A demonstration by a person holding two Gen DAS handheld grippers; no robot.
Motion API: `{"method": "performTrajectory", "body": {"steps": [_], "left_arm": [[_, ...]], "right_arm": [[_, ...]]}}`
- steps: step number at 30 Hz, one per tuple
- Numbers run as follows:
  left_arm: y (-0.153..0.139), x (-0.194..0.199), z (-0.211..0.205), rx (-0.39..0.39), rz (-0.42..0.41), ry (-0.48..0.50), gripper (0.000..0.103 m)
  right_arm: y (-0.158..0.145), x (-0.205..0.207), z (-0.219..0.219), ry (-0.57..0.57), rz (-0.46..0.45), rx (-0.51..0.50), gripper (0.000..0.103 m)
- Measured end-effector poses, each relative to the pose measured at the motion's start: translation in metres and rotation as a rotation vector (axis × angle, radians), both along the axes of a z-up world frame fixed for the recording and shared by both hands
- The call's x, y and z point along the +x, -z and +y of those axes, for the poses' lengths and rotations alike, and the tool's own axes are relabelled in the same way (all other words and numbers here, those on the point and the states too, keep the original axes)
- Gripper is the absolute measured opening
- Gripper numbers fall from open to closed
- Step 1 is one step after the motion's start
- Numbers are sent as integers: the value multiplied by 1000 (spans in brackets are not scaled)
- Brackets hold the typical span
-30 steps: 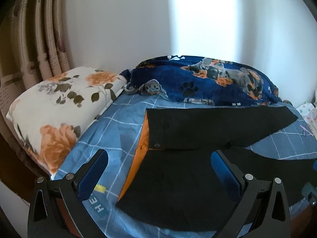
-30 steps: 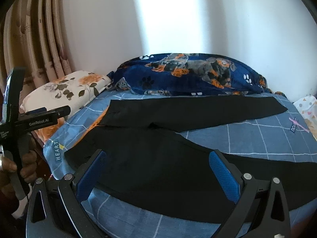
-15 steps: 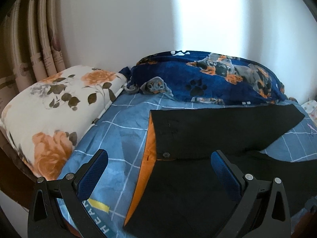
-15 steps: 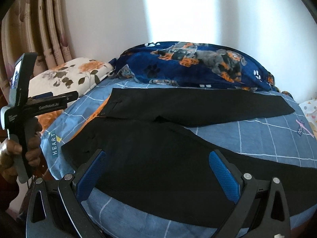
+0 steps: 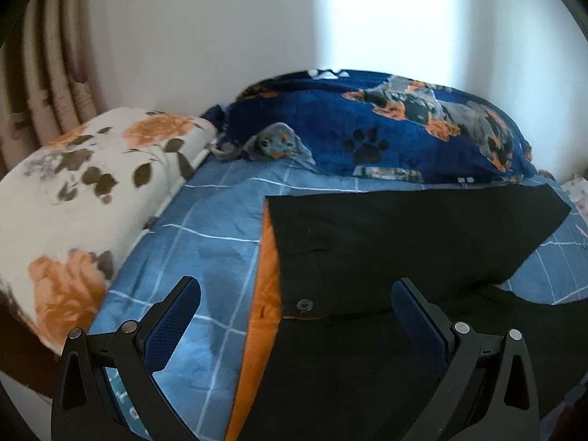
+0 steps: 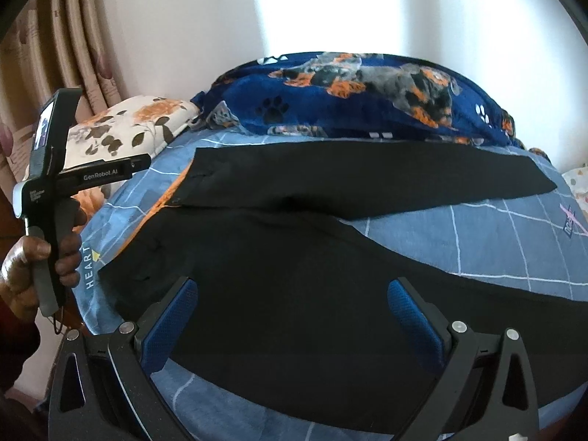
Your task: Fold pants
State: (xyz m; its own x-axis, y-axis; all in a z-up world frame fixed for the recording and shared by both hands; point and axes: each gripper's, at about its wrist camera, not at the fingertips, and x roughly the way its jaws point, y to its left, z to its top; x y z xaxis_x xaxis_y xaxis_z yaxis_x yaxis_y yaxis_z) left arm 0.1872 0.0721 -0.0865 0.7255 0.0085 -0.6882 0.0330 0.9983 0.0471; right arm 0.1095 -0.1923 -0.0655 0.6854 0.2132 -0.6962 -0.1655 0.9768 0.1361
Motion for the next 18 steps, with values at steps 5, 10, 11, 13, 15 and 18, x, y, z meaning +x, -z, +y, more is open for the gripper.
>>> {"method": "performTrajectory", "body": {"steps": [5, 10, 11, 13, 15, 18], "left_arm": [[13, 34, 5, -34, 58, 55, 103], [26, 80, 33, -105, 84, 102, 98], [31, 92, 40, -124, 98, 125, 98], [41, 114, 50, -152, 131, 178, 95], [54, 138, 61, -150, 168, 187, 89], [75, 173, 77, -221, 238, 184, 76]], "right_arm": [[8, 8, -5, 11, 23, 10, 103], [19, 18, -9, 11, 51, 27, 103], [21, 19, -10, 11, 56, 28, 103], [26, 24, -13, 14, 68, 35, 103], [30, 28, -16, 22, 80, 45, 103], [38, 34, -22, 40, 104, 67, 103]]}}
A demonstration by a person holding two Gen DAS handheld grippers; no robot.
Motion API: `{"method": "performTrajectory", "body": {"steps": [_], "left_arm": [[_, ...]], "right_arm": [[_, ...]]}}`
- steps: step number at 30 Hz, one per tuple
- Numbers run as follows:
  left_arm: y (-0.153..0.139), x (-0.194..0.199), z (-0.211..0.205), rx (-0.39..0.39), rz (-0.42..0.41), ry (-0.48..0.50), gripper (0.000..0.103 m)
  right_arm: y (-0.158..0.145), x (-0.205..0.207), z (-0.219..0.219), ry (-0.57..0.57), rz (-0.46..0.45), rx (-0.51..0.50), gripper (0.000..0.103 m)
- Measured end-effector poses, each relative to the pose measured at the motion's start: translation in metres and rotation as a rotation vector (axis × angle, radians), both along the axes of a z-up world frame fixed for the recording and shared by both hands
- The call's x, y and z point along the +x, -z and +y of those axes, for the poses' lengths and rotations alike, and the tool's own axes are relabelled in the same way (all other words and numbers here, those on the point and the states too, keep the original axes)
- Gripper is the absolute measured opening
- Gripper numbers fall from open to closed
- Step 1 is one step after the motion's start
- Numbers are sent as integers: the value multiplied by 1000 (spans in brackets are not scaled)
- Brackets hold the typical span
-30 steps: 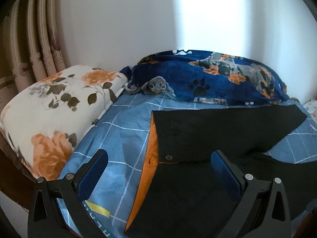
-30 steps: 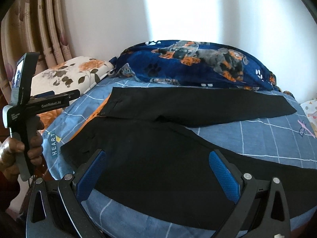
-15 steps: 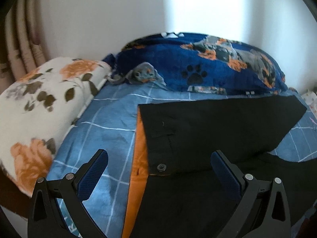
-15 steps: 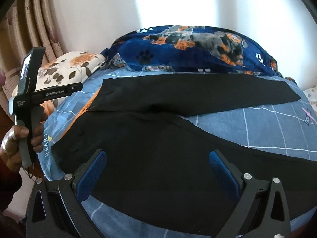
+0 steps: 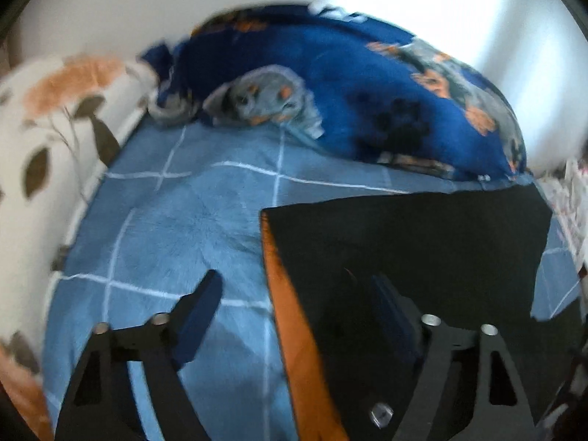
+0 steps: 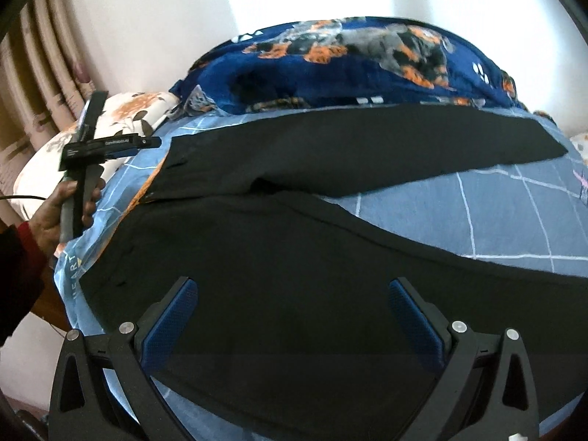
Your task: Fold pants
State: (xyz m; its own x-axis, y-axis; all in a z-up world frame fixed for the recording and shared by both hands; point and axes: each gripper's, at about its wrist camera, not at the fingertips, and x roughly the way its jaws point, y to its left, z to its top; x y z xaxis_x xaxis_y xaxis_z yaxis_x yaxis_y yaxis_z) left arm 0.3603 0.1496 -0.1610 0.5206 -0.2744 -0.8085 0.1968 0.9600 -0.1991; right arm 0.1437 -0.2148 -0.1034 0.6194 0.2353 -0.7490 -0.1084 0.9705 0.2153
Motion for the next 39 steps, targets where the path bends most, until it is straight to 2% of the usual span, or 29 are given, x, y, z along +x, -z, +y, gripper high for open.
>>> {"method": "performTrajectory", "body": {"steps": [3, 6, 10, 12, 14, 15, 16, 19, 21, 24, 26, 28, 31, 34, 36, 39], "left_arm": [[18, 23, 9, -84, 64, -13, 65], [26, 33, 4, -112, 78, 19, 65], [27, 44, -7, -94, 60, 46, 65], [28, 52, -12, -127, 70, 72, 65], [30, 56, -14, -197, 80, 137, 61], [32, 57, -14, -210, 87, 135, 42], [34, 58, -12, -173, 100, 96, 24], [34, 54, -9, -187, 99, 58, 13], [26, 42, -18, -118, 44, 54, 11], [1, 18, -26, -119, -42, 45, 9], [-19, -5, -34, -111, -109, 49, 9], [-40, -32, -42, -121, -174, 70, 9], [-69, -83, -48, -146, -271, 106, 9], [-85, -124, -56, -150, -318, 122, 10], [-91, -153, -60, -149, -338, 124, 10], [-91, -181, -64, -162, -335, 121, 10]], "right_arm": [[8, 5, -5, 17, 27, 15, 103], [15, 8, -8, 28, 49, 18, 103], [20, 12, -11, 34, 64, 15, 103], [23, 13, -11, 36, 76, 19, 103], [24, 13, -10, 34, 79, 21, 103], [24, 13, -9, 33, 79, 20, 103], [24, 13, -7, 31, 79, 19, 103], [24, 14, -6, 27, 79, 22, 103], [24, 15, -6, 26, 79, 27, 103], [16, 22, -9, 26, 64, 50, 103], [6, 33, -13, 25, 45, 97, 103], [-6, 50, -21, 18, 33, 208, 103], [-15, 84, -39, 18, 49, 428, 103], [-12, 131, -61, 62, 105, 665, 103], [-8, 159, -72, 91, 130, 767, 103], [0, 193, -81, 140, 171, 825, 103]]}}
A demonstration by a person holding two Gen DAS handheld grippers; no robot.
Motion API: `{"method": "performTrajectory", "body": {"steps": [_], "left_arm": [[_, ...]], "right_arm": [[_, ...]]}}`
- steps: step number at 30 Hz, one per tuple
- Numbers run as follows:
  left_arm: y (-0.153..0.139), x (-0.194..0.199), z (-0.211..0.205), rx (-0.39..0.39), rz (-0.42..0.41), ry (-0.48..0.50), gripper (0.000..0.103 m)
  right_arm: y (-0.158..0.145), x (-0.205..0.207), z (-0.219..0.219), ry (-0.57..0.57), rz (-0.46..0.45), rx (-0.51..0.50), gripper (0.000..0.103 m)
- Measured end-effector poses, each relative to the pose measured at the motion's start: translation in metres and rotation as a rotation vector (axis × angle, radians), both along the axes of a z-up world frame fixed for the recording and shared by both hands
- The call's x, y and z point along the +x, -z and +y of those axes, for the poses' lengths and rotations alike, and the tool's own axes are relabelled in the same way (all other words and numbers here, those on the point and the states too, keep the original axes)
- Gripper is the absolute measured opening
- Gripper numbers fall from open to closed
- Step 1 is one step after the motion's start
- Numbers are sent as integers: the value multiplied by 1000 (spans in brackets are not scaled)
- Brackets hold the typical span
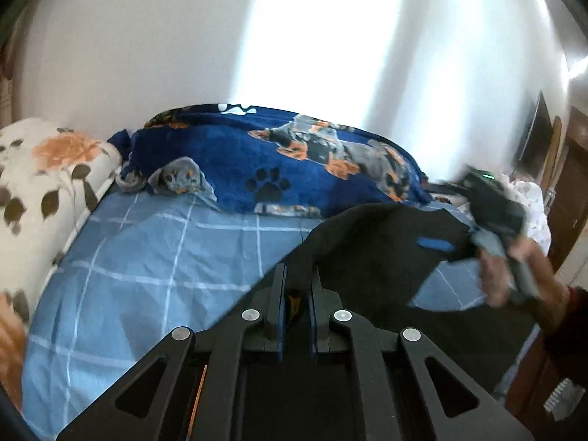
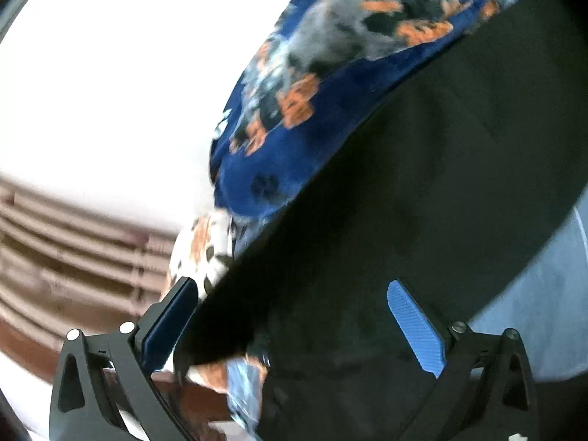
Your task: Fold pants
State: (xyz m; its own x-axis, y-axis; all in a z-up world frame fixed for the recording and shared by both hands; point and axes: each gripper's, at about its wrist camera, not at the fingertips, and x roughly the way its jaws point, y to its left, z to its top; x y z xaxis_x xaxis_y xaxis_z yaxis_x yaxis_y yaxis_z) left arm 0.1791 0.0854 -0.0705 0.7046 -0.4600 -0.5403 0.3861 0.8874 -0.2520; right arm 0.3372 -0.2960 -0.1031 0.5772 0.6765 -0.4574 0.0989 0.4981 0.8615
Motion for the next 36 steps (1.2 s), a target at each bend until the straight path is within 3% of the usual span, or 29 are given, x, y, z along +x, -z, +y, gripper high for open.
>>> {"method": "performTrajectory", "body": {"steps": [3, 5, 6, 7, 9, 11, 16, 23, 32, 36], "left_arm": [[5, -22, -2, -21, 34, -5, 10], [8, -29, -2, -34, 57, -10, 10], [10, -30, -1, -39, 70, -14, 10], [12, -32, -1, -39, 81, -17, 10], [14, -35, 2, -41, 102, -33, 10], [15, -36, 10, -44, 117, -45, 10], [21, -49, 26, -21, 161, -61, 11], [42, -81, 39, 44, 219, -76, 11], [86, -107, 48, 94, 317, -108, 13], [90, -108, 53, 126, 336, -136, 26]], "right_arm": [[15, 28, -8, 31, 82, 23, 99], [27, 43, -10, 36, 121, 37, 65], [31, 46, -11, 35, 137, 25, 29], [37, 47, -11, 33, 173, 10, 7], [42, 40, -12, 44, 197, 13, 8], [31, 18, -9, 35, 139, -60, 7], [8, -79, 4, -22, 44, -207, 6], [30, -184, 24, -59, 76, -246, 6], [71, -218, 43, -91, 172, -255, 6], [83, -222, 41, -89, 197, -233, 6]]}}
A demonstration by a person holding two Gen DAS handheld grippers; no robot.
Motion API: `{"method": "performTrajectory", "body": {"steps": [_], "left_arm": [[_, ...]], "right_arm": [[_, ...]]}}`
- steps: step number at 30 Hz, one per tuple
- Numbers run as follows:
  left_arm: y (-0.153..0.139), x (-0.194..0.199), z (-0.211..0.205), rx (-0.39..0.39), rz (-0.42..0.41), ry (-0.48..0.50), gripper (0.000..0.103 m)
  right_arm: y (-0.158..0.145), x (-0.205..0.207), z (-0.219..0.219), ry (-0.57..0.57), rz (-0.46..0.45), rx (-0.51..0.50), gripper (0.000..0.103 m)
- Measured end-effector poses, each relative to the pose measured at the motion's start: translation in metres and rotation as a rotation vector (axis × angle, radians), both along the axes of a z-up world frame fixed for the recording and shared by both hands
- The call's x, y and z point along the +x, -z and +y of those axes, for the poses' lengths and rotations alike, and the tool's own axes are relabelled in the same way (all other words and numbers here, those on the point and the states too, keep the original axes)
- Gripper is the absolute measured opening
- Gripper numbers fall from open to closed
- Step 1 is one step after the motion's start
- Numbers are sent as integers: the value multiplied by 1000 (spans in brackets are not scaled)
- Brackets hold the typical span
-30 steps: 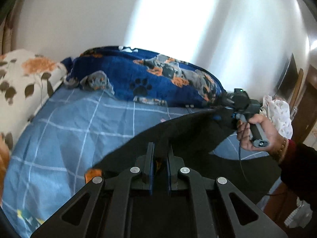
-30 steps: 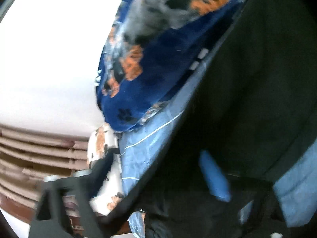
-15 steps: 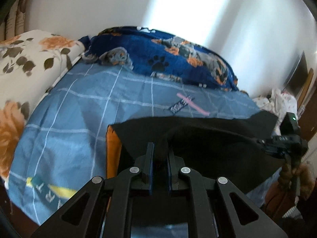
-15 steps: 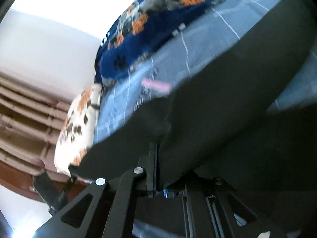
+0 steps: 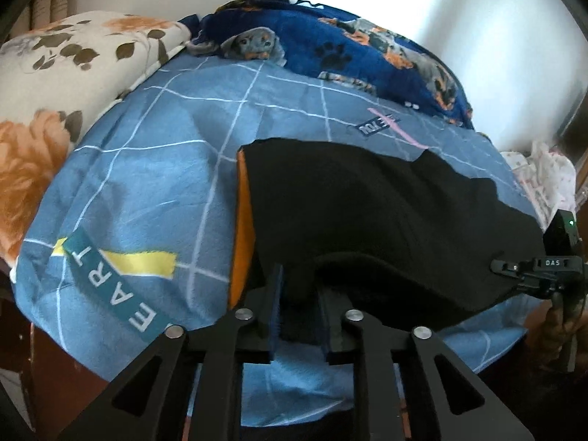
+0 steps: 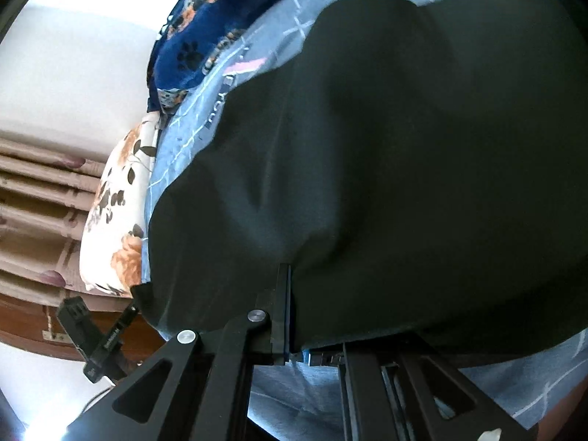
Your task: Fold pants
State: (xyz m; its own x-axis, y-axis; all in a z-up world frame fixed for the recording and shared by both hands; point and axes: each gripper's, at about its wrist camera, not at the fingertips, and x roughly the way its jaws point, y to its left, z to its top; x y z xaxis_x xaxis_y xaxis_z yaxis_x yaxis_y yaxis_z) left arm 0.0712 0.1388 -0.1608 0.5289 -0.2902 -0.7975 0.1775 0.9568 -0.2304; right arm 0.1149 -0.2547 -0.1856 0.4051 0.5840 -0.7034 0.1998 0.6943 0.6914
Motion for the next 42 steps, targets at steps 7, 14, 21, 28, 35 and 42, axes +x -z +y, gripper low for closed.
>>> {"method": "performTrajectory", "body": {"steps": [7, 14, 21, 28, 35, 42], "left_arm": [[-20, -13, 33, 204, -46, -254, 84], [-66, -19, -11, 41, -160, -76, 84], [3, 5, -95, 19, 57, 148, 66], [18, 2, -91, 9, 87, 99, 65], [20, 6, -98, 57, 89, 98, 65], [21, 9, -103, 77, 84, 85, 65]], "right_arm": [[5, -1, 0, 4, 2, 18, 5], [10, -2, 0, 8, -4, 40, 5], [19, -5, -15, 43, 21, 178, 10], [13, -37, -126, 261, -41, 212, 21], [30, -83, -316, 688, -104, 257, 4], [32, -100, -400, 816, -119, 264, 3]]}}
